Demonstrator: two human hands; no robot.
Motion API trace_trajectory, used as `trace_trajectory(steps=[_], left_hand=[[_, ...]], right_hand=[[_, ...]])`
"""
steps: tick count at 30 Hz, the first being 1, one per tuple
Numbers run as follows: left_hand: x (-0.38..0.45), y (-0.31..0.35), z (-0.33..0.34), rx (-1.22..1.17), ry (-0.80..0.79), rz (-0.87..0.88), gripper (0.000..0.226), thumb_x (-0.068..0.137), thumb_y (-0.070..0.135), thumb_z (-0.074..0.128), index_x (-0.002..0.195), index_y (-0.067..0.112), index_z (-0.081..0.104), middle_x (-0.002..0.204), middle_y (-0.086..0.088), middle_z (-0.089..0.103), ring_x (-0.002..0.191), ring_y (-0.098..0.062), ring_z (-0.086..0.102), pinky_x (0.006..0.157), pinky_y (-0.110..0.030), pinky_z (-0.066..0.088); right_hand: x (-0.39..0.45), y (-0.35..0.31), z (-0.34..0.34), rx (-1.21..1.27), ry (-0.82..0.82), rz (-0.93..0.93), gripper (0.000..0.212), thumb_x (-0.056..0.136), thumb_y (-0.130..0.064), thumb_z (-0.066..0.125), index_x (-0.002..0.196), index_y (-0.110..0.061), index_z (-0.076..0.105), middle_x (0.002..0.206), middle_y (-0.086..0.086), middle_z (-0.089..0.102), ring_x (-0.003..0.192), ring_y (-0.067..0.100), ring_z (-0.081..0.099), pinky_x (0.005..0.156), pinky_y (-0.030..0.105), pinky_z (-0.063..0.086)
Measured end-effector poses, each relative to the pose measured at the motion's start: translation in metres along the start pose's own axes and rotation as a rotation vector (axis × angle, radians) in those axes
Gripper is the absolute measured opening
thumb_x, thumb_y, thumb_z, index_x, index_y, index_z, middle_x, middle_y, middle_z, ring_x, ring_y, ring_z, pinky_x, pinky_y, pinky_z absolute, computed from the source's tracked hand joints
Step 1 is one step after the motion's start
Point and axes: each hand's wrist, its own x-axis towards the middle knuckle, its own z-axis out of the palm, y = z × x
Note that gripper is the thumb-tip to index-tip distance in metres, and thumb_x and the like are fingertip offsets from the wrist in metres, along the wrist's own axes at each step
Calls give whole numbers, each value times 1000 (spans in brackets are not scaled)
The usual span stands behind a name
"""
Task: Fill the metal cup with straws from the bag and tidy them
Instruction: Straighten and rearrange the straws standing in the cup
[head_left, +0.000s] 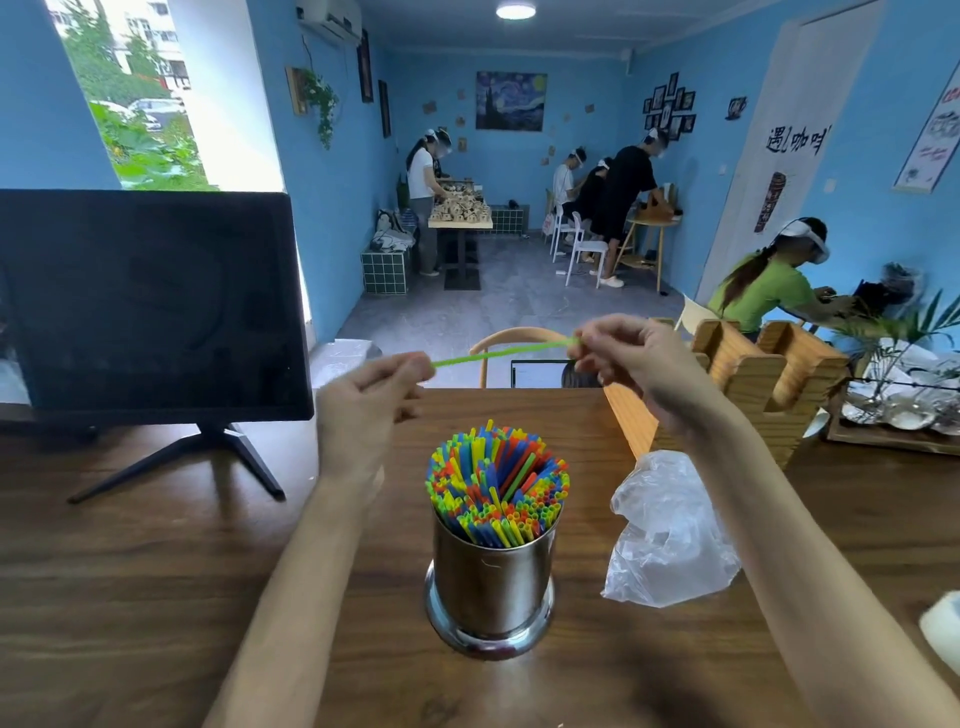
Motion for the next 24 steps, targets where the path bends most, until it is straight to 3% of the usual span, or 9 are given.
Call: trace_trajectory(steps=[2,4,8,10,15,19,24], left_hand=[[7,6,-4,-114,126,-4,11,86,9,79,97,10,76,74,2,77,64,-8,66,60,-18,54],[9,10,-4,-162,170,54,17,87,9,79,103,12,74,77,2,77,69,-10,69,66,-18,56],[2,15,0,-119,164,269,11,94,13,74,102,20,69,87,-2,79,85,-16,74,78,-25,58],[0,16,2,-68,116,339,11,98,14,68,102,24,71,90,-1,78,92,-21,75,81,-28,59],[-5,19,10,111,10,412,20,102,14,63,112,29,71,91,8,74,82,-15,77,69,-23,60],[-6,12,11,239,-16,447,19,100,21,67,112,35,71,95,13,73,80,-12,77,71,-28,62],[-6,7,10,324,-64,468,23,98,26,69,113,43,72,104,5,74,82,-11,77,70,-30,63]], right_hand=[[-1,12,-7,-173,-297,69,23,89,-24,71,106,-9,74,101,7,79,91,19,71,70,22,52],[-2,24,-7,-338,-471,103,22,93,-24,70,111,-11,75,106,4,78,93,15,71,70,20,52],[0,39,-4,-433,-370,152,22,90,-34,76,104,-19,78,97,2,78,80,10,68,63,20,47],[0,46,0,-474,-421,192,28,87,-41,77,100,-17,79,93,1,78,79,8,67,61,18,45],[0,54,10,-478,-454,200,24,88,-39,76,95,-17,80,87,-3,78,76,4,67,59,18,45],[3,53,14,-463,-413,179,24,88,-40,77,96,-18,80,88,-3,79,77,7,71,58,19,45],[7,53,13,-486,-394,162,20,90,-34,77,91,-15,80,86,-1,79,75,8,71,57,19,44]])
